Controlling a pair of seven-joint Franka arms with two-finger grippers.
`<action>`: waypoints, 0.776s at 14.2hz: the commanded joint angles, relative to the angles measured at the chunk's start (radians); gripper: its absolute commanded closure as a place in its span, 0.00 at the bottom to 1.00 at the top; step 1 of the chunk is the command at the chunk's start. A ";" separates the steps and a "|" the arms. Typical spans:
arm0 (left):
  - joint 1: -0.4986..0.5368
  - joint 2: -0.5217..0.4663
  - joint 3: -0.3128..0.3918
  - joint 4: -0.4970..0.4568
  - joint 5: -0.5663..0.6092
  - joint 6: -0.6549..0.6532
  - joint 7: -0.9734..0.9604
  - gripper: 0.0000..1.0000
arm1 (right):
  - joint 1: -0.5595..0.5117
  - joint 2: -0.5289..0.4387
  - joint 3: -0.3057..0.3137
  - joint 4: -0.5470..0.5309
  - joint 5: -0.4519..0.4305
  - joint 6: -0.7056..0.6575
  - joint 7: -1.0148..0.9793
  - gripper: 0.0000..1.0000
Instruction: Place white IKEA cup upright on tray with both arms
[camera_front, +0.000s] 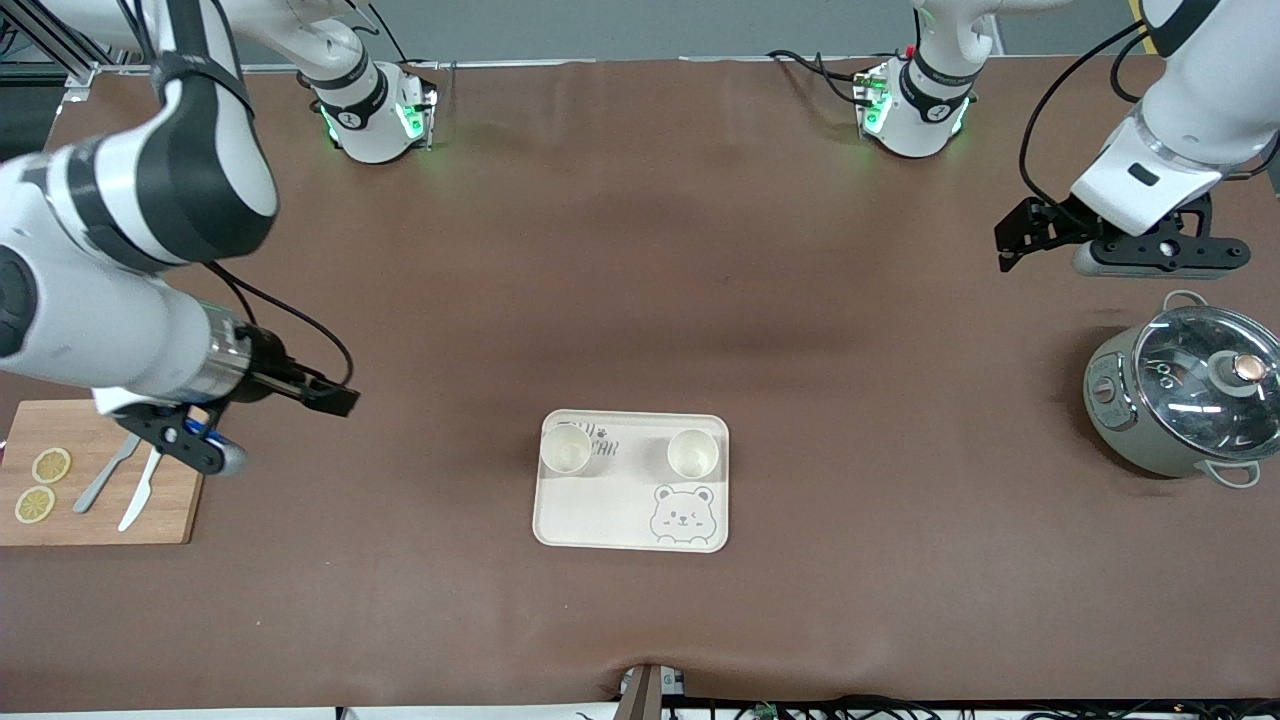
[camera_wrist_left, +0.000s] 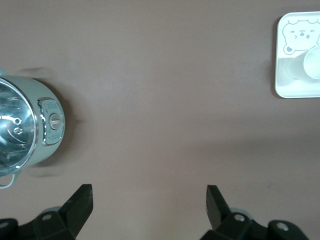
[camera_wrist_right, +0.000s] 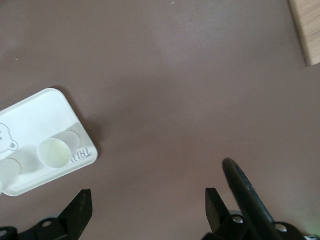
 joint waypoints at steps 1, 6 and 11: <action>0.042 -0.035 0.004 -0.025 -0.064 0.016 0.048 0.00 | -0.032 -0.118 0.013 -0.122 -0.035 0.005 -0.102 0.00; 0.050 -0.023 0.006 0.015 -0.066 0.010 0.049 0.00 | -0.182 -0.189 0.071 -0.133 -0.037 -0.035 -0.280 0.00; 0.051 -0.019 0.006 0.024 -0.066 0.004 0.045 0.00 | -0.248 -0.337 0.078 -0.232 -0.078 -0.036 -0.464 0.00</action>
